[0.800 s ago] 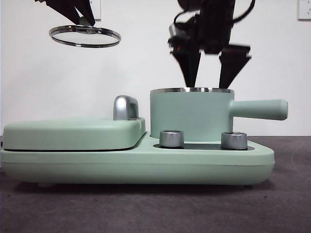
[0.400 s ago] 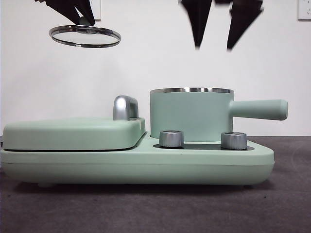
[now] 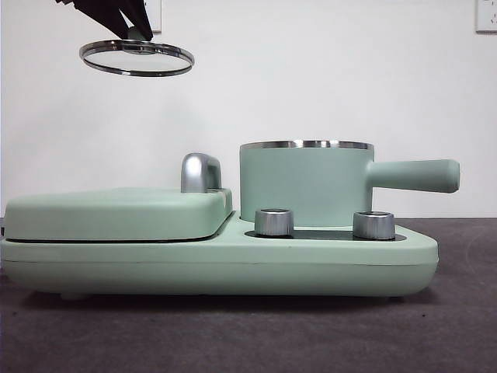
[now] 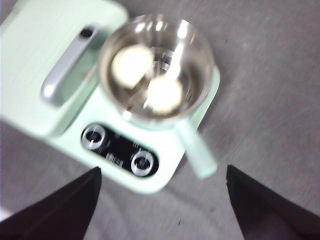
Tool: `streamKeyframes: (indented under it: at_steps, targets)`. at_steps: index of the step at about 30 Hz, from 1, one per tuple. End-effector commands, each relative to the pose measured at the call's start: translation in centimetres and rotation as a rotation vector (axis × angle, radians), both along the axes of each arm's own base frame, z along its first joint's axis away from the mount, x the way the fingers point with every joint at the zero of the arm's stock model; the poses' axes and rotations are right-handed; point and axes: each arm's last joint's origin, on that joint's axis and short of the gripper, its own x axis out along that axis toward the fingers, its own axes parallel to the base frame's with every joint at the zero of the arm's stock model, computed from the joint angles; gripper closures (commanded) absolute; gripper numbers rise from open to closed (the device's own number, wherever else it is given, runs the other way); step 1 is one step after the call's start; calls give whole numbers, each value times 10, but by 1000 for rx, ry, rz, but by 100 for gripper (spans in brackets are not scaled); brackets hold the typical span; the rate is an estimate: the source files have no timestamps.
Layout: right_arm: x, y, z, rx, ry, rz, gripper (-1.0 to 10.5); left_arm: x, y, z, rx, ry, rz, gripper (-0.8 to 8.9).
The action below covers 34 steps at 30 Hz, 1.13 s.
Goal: Put the buns in a small steamer
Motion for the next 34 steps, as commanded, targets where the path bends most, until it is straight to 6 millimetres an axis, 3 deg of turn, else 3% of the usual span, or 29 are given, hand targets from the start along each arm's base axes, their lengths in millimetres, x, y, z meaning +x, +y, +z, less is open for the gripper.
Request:
streamKeyframes:
  at_steps: [1, 8, 16, 24, 34]
  targets:
    - [-36, -16, -5, 51, -10, 0, 551, 2, -6, 5, -14, -34, -16, 796]
    - [-96, -52, -38, 231, -145, 39, 551, -3, -20, 4, -11, -21, -56, 796]
    - [-135, -87, -85, 324, -231, 29, 551, -14, -52, 4, -8, -11, -143, 796]
    - [-145, -95, -113, 341, -230, 41, 551, -34, -95, 2, 0, 5, -271, 796]
    - [-141, -91, -101, 440, -326, 64, 552, -55, -147, -12, 35, 37, -430, 796]
